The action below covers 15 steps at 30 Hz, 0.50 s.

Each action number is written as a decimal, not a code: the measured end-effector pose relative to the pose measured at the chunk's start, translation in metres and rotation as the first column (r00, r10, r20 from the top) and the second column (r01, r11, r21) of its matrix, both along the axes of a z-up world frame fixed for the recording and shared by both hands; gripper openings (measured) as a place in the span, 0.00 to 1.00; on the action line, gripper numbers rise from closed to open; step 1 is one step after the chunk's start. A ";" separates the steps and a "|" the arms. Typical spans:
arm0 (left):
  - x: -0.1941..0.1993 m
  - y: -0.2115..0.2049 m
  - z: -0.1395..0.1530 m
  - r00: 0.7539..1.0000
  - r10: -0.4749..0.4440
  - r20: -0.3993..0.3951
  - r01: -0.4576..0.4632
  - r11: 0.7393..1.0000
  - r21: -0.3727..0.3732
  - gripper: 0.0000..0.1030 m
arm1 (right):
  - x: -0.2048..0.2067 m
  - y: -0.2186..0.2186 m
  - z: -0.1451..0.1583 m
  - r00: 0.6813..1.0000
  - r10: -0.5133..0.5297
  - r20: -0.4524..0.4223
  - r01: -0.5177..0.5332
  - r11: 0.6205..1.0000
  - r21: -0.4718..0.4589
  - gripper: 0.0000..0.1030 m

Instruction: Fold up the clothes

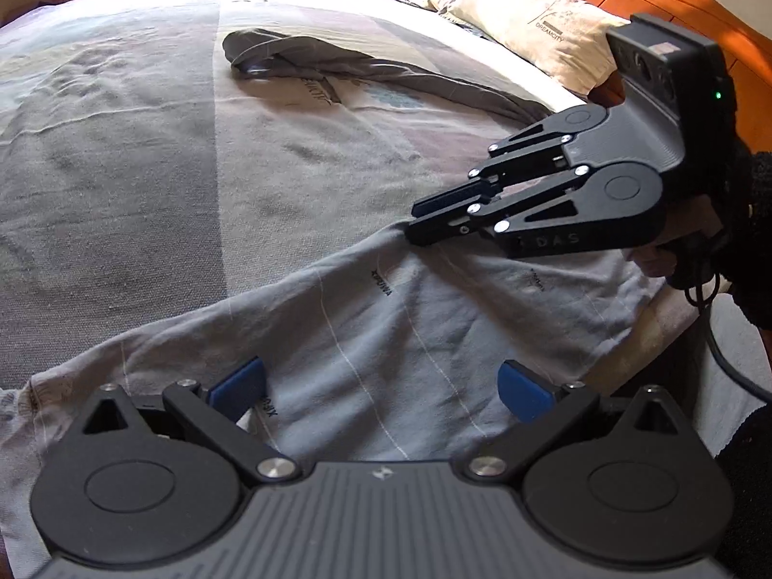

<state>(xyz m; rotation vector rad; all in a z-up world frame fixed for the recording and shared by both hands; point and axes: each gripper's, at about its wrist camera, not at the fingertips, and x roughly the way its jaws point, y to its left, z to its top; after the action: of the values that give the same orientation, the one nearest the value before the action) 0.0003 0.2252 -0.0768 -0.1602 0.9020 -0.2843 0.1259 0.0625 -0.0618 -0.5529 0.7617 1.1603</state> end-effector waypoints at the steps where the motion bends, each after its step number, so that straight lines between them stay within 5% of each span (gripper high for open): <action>1: -0.004 0.001 0.001 1.000 -0.004 -0.008 0.004 1.000 0.006 0.99 | 0.001 -0.007 0.004 1.000 -0.014 -0.020 0.015 1.000 0.015 0.22; 6: -0.023 0.023 0.000 0.999 0.053 -0.003 -0.053 0.998 0.030 0.99 | -0.007 -0.066 0.012 0.990 -0.139 -0.016 0.140 0.990 0.024 0.58; 11: -0.045 0.040 0.004 0.995 0.085 -0.043 -0.079 0.989 0.121 0.99 | -0.022 -0.124 -0.012 0.974 -0.211 -0.081 0.209 0.977 -0.034 0.68; 15: -0.044 0.047 0.017 0.992 0.120 -0.036 -0.113 0.981 0.156 0.99 | -0.036 -0.135 -0.003 0.973 -0.228 -0.025 0.225 0.970 -0.093 0.69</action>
<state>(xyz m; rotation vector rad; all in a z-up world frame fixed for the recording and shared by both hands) -0.0441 0.2719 -0.0601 -0.0767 0.9523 -0.1014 0.0895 -0.0721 -0.0647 -0.5068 0.8868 0.9297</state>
